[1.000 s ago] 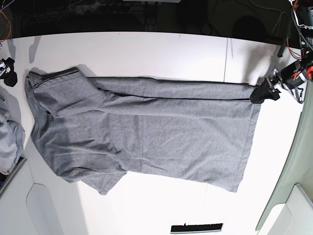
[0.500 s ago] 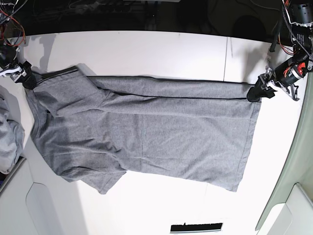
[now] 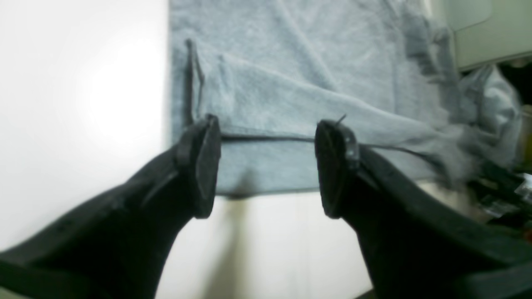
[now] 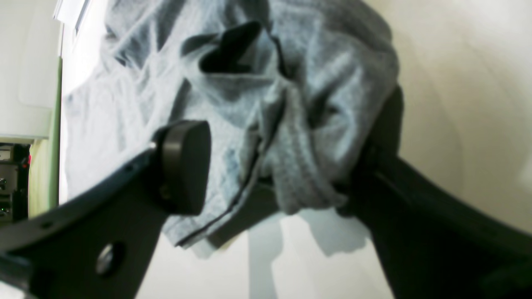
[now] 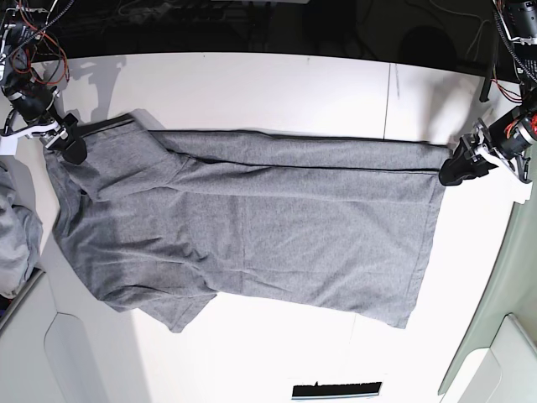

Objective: Layout the t-shirt on the table in an organized manner, then fold the t-shirt properly
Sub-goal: 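Release and regrasp the folded edge with both grippers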

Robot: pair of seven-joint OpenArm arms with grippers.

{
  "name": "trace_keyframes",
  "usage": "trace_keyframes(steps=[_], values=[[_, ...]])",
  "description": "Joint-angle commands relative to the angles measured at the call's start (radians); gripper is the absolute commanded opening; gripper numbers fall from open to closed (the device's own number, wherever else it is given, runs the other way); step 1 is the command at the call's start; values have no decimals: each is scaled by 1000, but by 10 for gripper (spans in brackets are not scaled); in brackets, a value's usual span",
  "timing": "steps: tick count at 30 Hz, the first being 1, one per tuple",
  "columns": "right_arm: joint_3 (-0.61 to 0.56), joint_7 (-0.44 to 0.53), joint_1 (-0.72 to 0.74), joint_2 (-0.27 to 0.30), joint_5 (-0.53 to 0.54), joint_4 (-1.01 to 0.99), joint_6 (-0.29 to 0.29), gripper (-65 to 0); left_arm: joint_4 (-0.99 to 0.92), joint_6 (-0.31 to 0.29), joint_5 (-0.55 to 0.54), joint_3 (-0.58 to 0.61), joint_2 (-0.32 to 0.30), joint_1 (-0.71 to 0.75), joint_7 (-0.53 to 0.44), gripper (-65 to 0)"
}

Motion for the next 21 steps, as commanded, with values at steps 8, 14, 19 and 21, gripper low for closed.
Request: trace_keyframes(steps=[8, 14, 19, 21], values=[[-11, -10, 43, 10, 11, 12, 6, -216, 4, 44, 163, -5, -14, -9, -147, -264], [-11, -16, 43, 10, 14, 12, 6, -216, -66, 76, 271, 47, 2, -34, -232, -264], [-11, -20, 43, 10, 14, 12, 6, -216, -153, 94, 288, 122, 10, -101, -268, -264], [-11, -20, 43, 10, 14, 12, 6, -216, -158, 101, 288, 122, 19, -120, -266, -264]])
